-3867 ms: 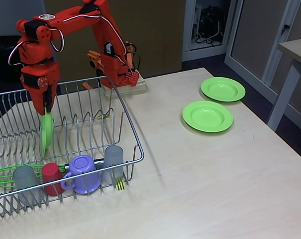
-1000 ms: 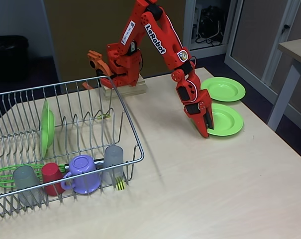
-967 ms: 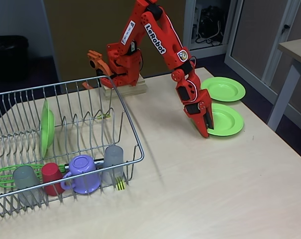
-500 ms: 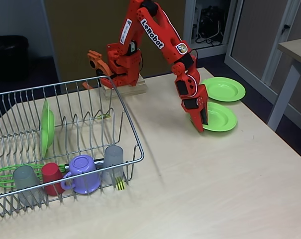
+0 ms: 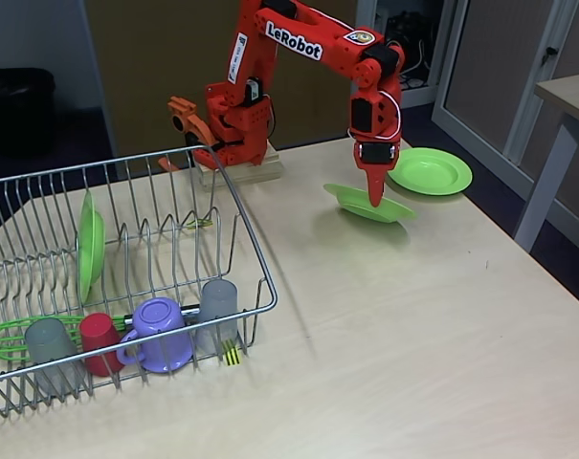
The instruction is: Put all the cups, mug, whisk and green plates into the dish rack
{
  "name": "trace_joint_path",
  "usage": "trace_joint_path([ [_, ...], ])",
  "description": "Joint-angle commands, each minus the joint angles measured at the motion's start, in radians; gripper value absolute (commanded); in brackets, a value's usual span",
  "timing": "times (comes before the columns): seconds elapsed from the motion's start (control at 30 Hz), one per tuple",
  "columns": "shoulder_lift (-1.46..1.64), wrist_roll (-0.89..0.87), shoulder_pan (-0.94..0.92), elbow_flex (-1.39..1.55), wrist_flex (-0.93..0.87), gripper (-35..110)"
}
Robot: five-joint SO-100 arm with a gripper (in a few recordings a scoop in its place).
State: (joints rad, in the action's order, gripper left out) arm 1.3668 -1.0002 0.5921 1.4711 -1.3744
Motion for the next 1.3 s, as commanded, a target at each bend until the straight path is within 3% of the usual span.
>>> trace_joint_path([
  [0.0,0.011,0.029,0.008,-0.086,-0.064,0],
  [0.67,-0.072,0.281,-0.040,-0.420,-0.273,0],
  [0.9,-0.072,0.457,-0.097,-0.508,-0.307,0],
  [1.27,-0.103,0.844,-0.183,-0.887,-0.367,0],
])
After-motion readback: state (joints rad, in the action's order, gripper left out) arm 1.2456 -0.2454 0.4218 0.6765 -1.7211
